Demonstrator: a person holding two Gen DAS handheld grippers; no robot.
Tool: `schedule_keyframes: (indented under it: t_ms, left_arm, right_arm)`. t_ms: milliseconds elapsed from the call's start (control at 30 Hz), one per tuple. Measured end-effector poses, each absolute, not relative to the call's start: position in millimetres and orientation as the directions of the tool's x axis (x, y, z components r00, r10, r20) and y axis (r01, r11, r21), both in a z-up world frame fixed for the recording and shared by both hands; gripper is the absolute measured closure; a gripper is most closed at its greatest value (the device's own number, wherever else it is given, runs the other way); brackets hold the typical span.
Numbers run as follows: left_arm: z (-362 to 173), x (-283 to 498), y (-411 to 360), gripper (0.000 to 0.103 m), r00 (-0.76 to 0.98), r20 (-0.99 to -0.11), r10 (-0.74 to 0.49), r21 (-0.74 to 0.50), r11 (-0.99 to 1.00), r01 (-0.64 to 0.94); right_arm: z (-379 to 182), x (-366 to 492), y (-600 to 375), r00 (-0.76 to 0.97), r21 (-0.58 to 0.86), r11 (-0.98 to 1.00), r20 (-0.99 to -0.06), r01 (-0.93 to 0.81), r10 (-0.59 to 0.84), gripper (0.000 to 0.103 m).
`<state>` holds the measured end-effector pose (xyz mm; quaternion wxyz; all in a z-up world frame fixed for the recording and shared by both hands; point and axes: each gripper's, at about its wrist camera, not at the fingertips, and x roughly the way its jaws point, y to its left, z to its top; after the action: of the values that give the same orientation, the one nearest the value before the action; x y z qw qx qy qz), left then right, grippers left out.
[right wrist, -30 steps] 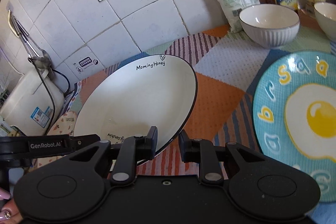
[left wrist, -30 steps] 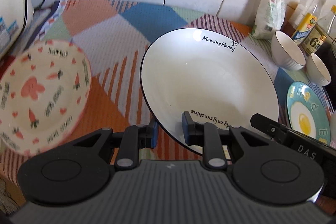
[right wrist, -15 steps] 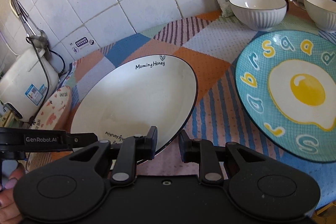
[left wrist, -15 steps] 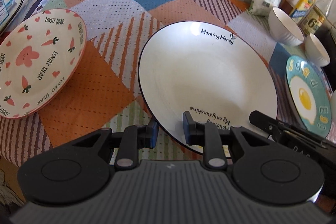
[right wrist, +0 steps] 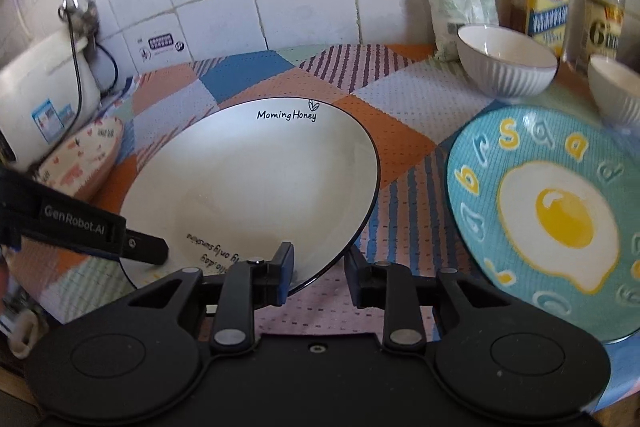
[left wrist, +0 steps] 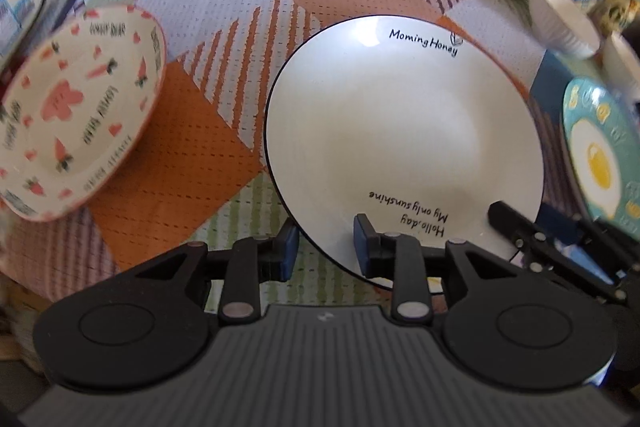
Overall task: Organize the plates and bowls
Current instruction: 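Lift the white plate with both grippers and carry it toward the table front, then lower the white plate, open both grippers and move to the blue egg plate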
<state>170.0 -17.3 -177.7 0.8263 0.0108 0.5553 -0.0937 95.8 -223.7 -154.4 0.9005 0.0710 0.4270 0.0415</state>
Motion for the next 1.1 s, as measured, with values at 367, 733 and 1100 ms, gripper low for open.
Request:
schedule_keyframes:
  t_ms: [367, 733, 1100]
  left_arm:
    - [-122, 137, -41, 0.074, 0.403, -0.905, -0.138, -0.044, 0.971, 0.234]
    - [-65, 104, -93, 0.063, 0.422, -0.881, -0.216, -0.052, 0.929, 0.366]
    - [-64, 86, -158, 0.043, 0.389, -0.881, -0.271, -0.058, 0.876, 0.478]
  right_arm:
    - [-99, 61, -237, 0.711, 0.143, 0.988, -0.689, -0.06, 0.142, 0.047]
    - [-52, 2, -278, 0.763, 0.089, 0.996, -0.645, 0.013, 0.048, 0.031]
    - [-44, -44, -337, 0.784, 0.097, 0.982, -0.618, 0.162, -0.068, 0.016]
